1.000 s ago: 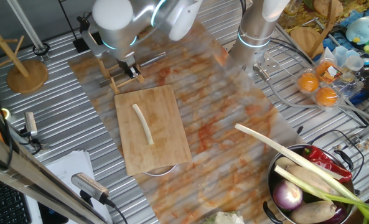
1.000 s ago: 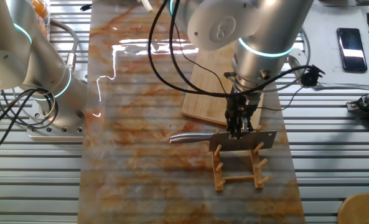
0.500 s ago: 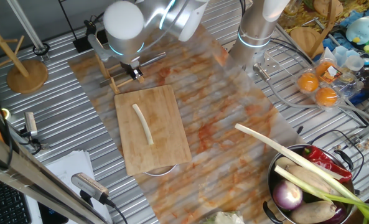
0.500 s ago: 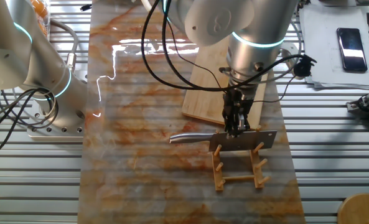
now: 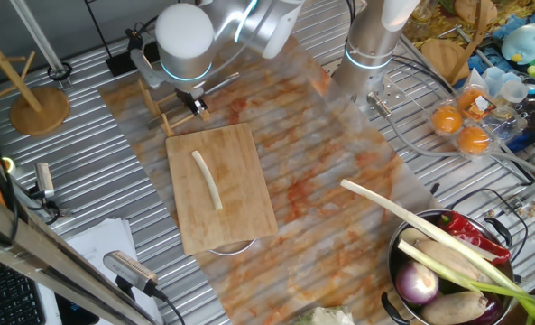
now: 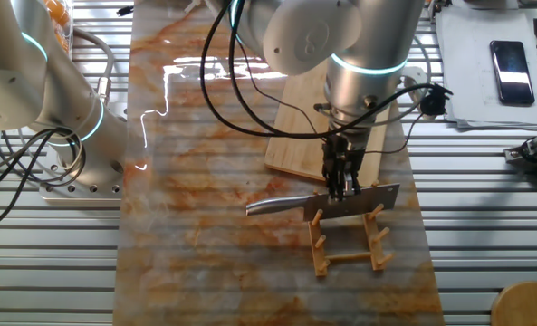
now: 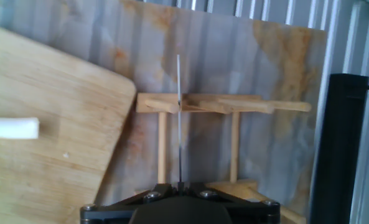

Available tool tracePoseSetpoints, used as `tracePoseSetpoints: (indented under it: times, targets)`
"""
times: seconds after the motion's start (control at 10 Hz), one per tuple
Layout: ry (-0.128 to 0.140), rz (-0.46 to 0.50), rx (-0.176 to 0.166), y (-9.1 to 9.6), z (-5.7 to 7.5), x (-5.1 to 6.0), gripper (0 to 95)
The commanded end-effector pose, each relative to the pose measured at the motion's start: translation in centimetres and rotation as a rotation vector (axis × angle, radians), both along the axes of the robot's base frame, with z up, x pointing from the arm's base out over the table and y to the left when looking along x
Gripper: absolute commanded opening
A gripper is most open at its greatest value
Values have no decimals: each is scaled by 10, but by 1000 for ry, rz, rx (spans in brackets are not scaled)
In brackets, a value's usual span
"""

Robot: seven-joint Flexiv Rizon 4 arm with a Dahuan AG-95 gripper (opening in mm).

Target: Chop the scallions

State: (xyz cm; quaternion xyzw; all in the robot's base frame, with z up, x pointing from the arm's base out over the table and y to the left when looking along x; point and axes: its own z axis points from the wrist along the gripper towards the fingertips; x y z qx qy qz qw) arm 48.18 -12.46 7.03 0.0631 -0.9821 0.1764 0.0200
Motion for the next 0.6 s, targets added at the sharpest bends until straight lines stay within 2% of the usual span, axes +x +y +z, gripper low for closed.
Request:
tracePoseSetpoints:
  times: [0.1,0.6]
  targets:
    - [5,9,0,-1,1,0,190]
    - [10,6,-4,-1,-5,0,190]
